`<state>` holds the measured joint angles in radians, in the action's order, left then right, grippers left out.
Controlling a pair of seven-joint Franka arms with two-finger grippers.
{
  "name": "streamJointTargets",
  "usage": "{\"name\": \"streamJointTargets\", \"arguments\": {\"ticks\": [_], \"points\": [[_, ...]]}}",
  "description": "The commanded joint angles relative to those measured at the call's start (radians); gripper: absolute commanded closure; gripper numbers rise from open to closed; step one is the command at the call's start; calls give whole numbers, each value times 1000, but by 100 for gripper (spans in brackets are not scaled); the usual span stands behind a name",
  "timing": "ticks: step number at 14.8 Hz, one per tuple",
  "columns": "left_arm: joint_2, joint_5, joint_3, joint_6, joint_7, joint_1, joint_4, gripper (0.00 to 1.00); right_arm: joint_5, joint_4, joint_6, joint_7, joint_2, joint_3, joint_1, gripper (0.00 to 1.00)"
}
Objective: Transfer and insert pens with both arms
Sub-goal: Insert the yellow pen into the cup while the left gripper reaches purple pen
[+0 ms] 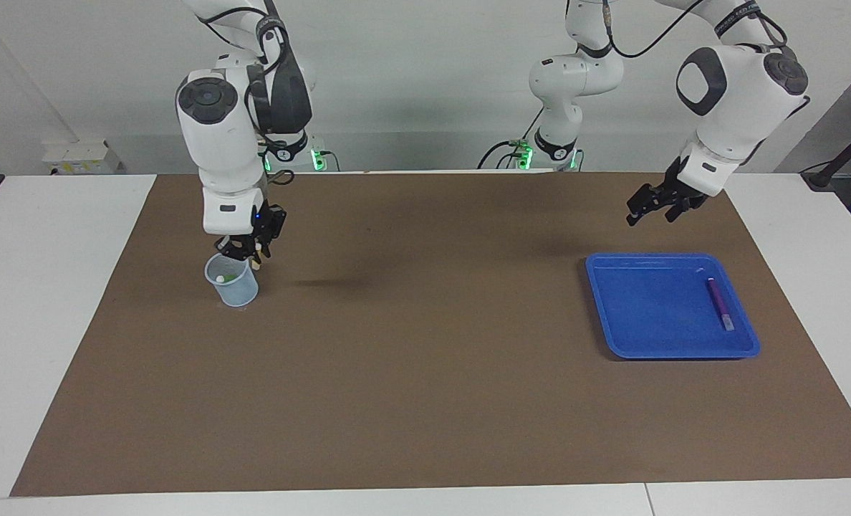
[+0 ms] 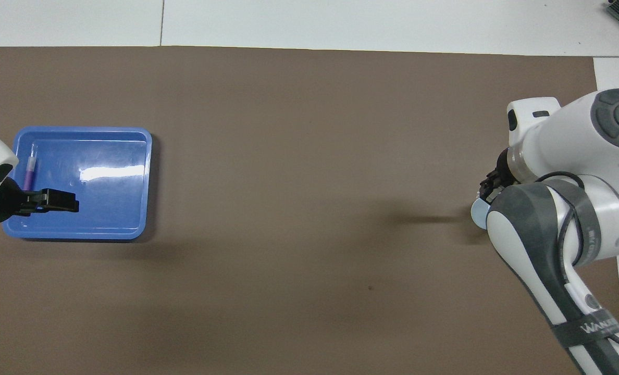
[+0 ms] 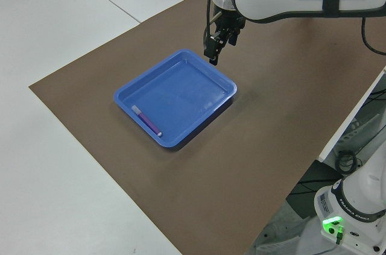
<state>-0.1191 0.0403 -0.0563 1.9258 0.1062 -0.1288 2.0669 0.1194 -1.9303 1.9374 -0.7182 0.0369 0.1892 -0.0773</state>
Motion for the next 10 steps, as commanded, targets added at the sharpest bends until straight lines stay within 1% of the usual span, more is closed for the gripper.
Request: {"name": "streamJointTargets", "arguments": {"ticks": [1, 3, 5, 7, 8, 9, 10], "points": [[51, -60, -10, 87, 110, -47, 12, 0, 16, -93, 23, -95, -71, 15, -50, 100], [91, -74, -10, 131, 142, -78, 12, 0, 16, -105, 28, -106, -74, 15, -62, 100], [128, -80, -10, 182, 145, -103, 12, 0, 16, -143, 49, -102, -81, 16, -79, 100], [162, -80, -10, 226, 147, -124, 10, 0, 14, -203, 127, -104, -87, 15, -88, 100], [182, -80, -10, 249, 147, -130, 10, 0, 13, -228, 164, -105, -88, 15, -91, 93], [202, -80, -10, 271, 147, -133, 7, 0, 9, -234, 178, -109, -89, 15, -102, 80], [228, -80, -8, 300, 147, -135, 7, 0, 9, -234, 178, -109, -89, 15, -104, 65]]}}
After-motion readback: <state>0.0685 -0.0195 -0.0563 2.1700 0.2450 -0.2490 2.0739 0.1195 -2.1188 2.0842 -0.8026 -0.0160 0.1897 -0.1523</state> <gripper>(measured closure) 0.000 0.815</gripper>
